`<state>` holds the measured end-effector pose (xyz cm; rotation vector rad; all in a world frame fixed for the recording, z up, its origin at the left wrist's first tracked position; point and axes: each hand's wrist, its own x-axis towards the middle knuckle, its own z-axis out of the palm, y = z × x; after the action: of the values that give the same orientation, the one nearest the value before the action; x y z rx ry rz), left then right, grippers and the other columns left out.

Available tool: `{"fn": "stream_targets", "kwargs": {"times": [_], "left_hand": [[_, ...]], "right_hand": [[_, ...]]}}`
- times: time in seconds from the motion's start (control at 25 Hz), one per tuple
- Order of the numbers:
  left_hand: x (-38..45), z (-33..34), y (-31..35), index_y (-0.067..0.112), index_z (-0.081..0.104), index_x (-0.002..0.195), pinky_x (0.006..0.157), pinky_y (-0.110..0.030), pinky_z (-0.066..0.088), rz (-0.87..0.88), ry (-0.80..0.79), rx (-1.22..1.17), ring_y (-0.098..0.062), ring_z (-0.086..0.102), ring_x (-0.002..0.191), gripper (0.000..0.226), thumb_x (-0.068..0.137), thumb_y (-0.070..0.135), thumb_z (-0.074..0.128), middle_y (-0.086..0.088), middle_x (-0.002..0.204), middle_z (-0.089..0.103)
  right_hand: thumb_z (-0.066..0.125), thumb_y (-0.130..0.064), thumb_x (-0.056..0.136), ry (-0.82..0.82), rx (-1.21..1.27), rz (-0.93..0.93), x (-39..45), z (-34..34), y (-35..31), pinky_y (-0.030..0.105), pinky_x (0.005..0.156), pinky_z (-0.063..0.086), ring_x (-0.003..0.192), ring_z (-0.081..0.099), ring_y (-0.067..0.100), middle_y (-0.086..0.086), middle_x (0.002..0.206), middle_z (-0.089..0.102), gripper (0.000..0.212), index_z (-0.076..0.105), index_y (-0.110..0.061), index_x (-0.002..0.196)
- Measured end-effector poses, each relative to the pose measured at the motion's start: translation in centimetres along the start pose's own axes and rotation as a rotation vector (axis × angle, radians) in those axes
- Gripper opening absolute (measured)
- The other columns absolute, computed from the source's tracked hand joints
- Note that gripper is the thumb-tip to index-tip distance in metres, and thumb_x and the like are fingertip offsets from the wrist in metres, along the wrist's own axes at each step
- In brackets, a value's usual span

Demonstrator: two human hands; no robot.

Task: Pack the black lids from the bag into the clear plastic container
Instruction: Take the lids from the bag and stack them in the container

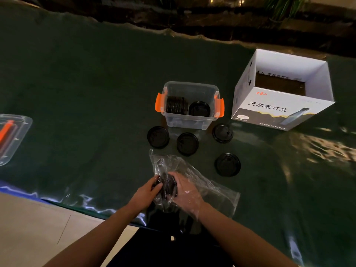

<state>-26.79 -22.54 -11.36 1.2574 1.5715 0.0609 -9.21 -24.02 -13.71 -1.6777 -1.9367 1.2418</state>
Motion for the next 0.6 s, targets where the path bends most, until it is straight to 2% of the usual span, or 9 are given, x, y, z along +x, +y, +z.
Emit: {"fn": "stream_targets", "kwargs": {"times": [0.12,0.2,0.36,0.44,0.52,0.6], "left_hand": [[-0.2,-0.1,0.2,0.03,0.046,0.138,0.088,-0.023,0.041,0.001,0.009,-0.019,-0.014,0.063,0.104,0.043,0.096,0.037,0.053,0.0,0.119,0.066],[-0.2,-0.2,0.3,0.027,0.049,0.134,0.085,-0.024,0.043,0.013,0.002,0.004,-0.011,0.062,0.098,0.039,0.096,0.034,0.054,0.0,0.117,0.067],[-0.1,-0.3,0.8,0.022,0.056,0.124,0.084,-0.027,0.046,0.033,0.04,0.035,-0.016,0.065,0.095,0.028,0.098,0.029,0.051,-0.002,0.109,0.068],[-0.1,-0.1,1.0,0.016,0.06,0.116,0.077,-0.025,0.045,0.038,0.104,0.056,-0.016,0.064,0.088,0.022,0.098,0.025,0.051,-0.006,0.104,0.07],[-0.3,0.0,1.1,0.011,0.063,0.107,0.07,-0.024,0.042,0.036,0.181,0.05,-0.017,0.063,0.081,0.018,0.097,0.022,0.053,-0.007,0.098,0.071],[-0.3,0.0,1.0,0.008,0.064,0.102,0.064,-0.023,0.042,0.031,0.221,0.029,-0.019,0.065,0.079,0.017,0.096,0.02,0.054,-0.007,0.094,0.072]], "right_hand": [[0.063,-0.047,0.081,-0.013,-0.042,-0.043,0.2,0.3,0.4,0.027,0.094,0.045,0.111,0.048,0.003,-0.017,0.135,0.04,0.069,0.024,-0.049,0.137],[0.061,-0.055,0.078,-0.026,-0.052,-0.061,0.4,0.4,0.2,0.026,0.091,0.04,0.109,0.041,0.002,-0.018,0.133,0.033,0.067,0.025,-0.053,0.135],[0.053,-0.045,0.076,0.01,-0.047,-0.049,0.2,0.3,0.0,0.031,0.095,0.046,0.11,0.05,0.009,-0.016,0.126,0.042,0.056,0.037,-0.047,0.13],[0.045,-0.047,0.076,0.055,-0.029,-0.037,-0.5,-0.7,0.5,0.03,0.094,0.047,0.109,0.053,0.011,-0.013,0.126,0.048,0.054,0.039,-0.046,0.13],[0.052,-0.045,0.081,0.086,-0.033,-0.012,-1.3,-1.9,1.8,0.031,0.097,0.047,0.111,0.055,0.012,-0.01,0.128,0.051,0.052,0.043,-0.044,0.132],[0.061,-0.033,0.086,0.131,-0.052,0.036,-2.3,-3.4,3.3,0.028,0.104,0.041,0.117,0.053,0.012,-0.007,0.13,0.053,0.049,0.048,-0.039,0.132]]}}
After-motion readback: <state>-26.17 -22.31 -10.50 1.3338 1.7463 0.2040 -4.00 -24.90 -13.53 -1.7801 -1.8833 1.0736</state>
